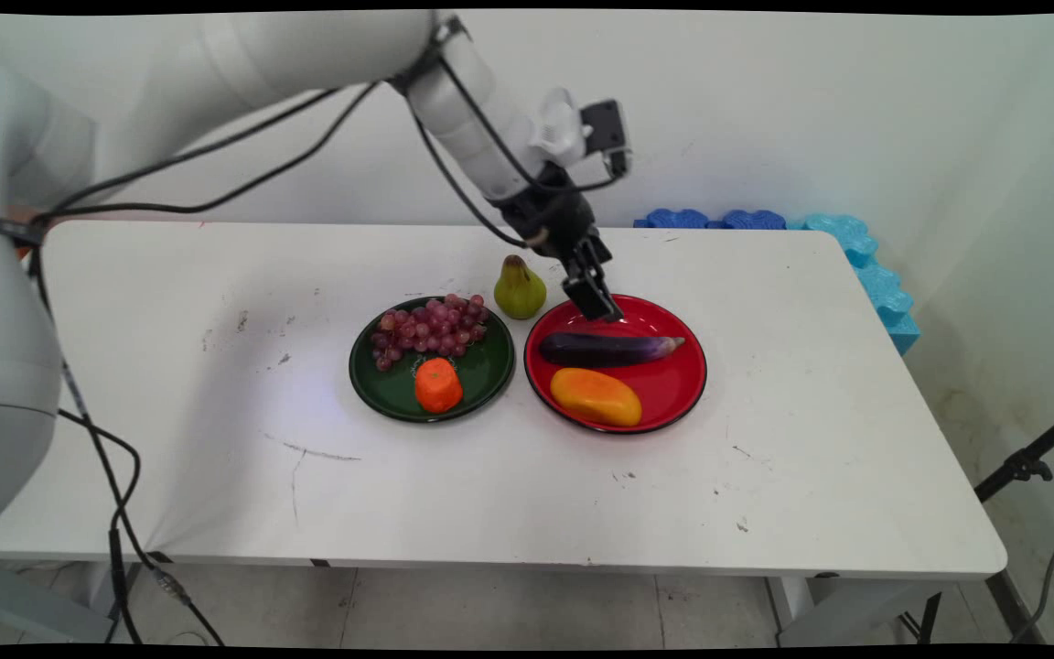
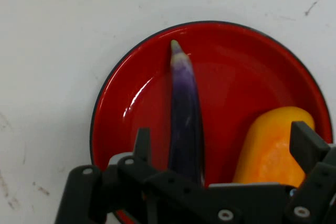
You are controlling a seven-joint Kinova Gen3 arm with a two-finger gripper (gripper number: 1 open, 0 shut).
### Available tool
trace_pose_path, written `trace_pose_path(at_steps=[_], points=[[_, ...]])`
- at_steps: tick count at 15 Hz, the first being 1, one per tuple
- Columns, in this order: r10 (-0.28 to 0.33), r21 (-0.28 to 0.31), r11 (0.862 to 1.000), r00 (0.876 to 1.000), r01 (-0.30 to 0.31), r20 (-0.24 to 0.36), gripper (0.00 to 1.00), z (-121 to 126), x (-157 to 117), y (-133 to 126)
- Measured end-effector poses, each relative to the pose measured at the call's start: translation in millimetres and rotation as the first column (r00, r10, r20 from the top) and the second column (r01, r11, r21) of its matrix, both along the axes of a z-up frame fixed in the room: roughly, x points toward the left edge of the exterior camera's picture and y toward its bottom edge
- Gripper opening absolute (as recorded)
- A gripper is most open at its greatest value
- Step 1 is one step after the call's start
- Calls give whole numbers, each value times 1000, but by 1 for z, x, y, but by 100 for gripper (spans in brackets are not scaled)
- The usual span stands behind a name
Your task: Pick up the eggplant from the red plate
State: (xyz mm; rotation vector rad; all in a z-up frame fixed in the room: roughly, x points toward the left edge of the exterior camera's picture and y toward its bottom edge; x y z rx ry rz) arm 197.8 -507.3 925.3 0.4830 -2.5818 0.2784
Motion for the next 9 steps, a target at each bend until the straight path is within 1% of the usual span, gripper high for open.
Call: trace_pose_path(at_steps=[3, 9], points=[[9, 28, 1000, 1000, -10, 28, 100, -21, -15, -20], [18, 67, 998, 998, -22, 54, 100, -53, -35, -50]])
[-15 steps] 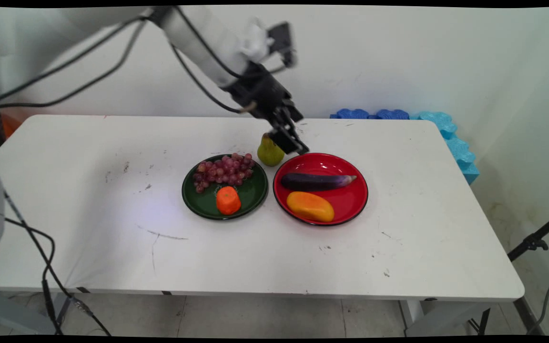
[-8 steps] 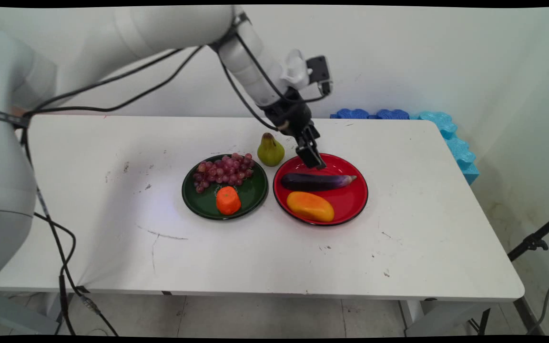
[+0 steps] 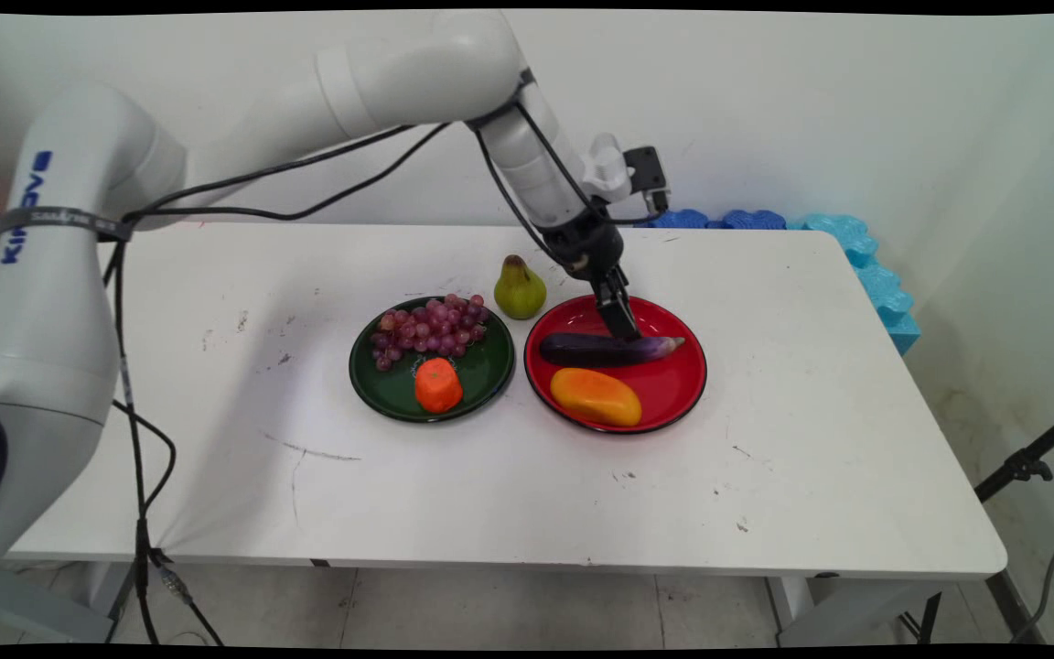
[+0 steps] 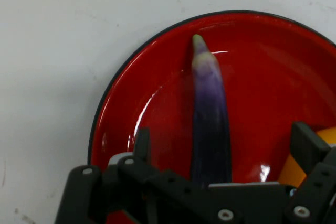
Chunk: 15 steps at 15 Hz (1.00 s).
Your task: Pick up the eggplant from the red plate
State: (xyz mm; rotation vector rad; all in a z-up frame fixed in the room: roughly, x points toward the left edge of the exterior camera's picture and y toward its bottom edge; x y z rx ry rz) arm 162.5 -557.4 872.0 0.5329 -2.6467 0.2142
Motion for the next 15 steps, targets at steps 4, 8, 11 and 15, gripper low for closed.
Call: trace_pose_path(at_steps=[4, 8, 11, 15], points=[[-19, 19, 1000, 1000, 19, 8, 100, -16, -22, -11], [4, 40, 999, 1000, -5, 10, 100, -32, -28, -24], [21, 51, 998, 1000, -22, 9, 100, -41, -32, -31], [29, 64, 998, 1000, -29, 5, 100, -47, -37, -33]])
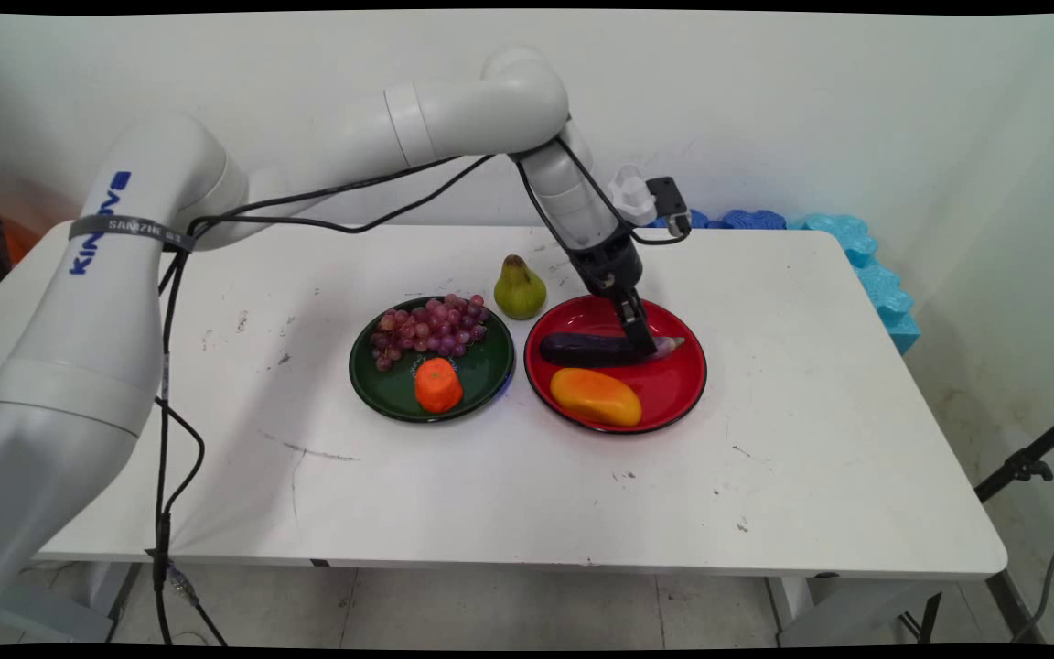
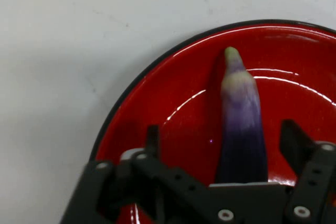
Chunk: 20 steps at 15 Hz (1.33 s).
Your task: Pick up the eggplant from the red plate, then place the picked object on the table
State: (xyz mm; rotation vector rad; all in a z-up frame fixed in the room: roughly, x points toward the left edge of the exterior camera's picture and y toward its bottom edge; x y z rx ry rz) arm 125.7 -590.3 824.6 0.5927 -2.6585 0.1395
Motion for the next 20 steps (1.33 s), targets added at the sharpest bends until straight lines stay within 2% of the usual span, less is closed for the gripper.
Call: trace_pose_path(at_steps=[1, 10, 14, 17, 20], points=[[-4, 1, 1000, 1000, 4, -1, 0, -1, -1, 0], [-41, -2, 999, 999, 41, -1, 0, -2, -6, 7], [-55, -22, 998, 999, 55, -3, 0, 7, -4, 13], [-44, -48, 998, 999, 44, -15, 0, 28, 0, 19], [-33, -78, 997, 999, 30, -33, 0, 64, 9, 34]])
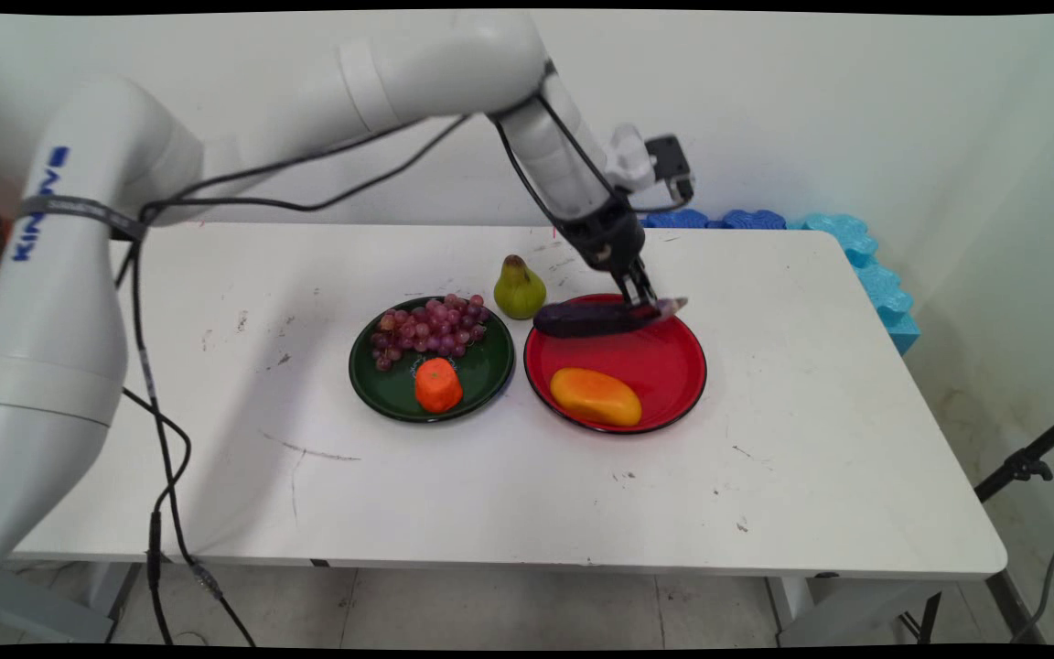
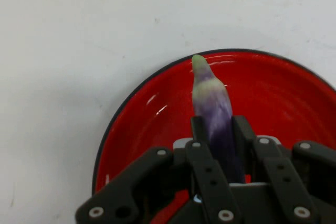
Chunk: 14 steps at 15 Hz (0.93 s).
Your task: Place the picked object on the table
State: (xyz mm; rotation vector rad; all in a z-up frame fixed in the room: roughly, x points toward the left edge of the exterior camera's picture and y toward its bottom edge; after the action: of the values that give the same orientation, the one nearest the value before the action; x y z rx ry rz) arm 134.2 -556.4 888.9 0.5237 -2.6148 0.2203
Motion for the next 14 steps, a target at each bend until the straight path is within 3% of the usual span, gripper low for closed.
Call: trace_pose_path(at_steps=[3, 7, 14], points=[[9, -22, 1000, 1000, -10, -21, 0, 37, 13, 25], [6, -35, 999, 1000, -7, -30, 0, 66, 35, 61], [0, -26, 1000, 999, -1, -38, 0, 71, 66, 120]])
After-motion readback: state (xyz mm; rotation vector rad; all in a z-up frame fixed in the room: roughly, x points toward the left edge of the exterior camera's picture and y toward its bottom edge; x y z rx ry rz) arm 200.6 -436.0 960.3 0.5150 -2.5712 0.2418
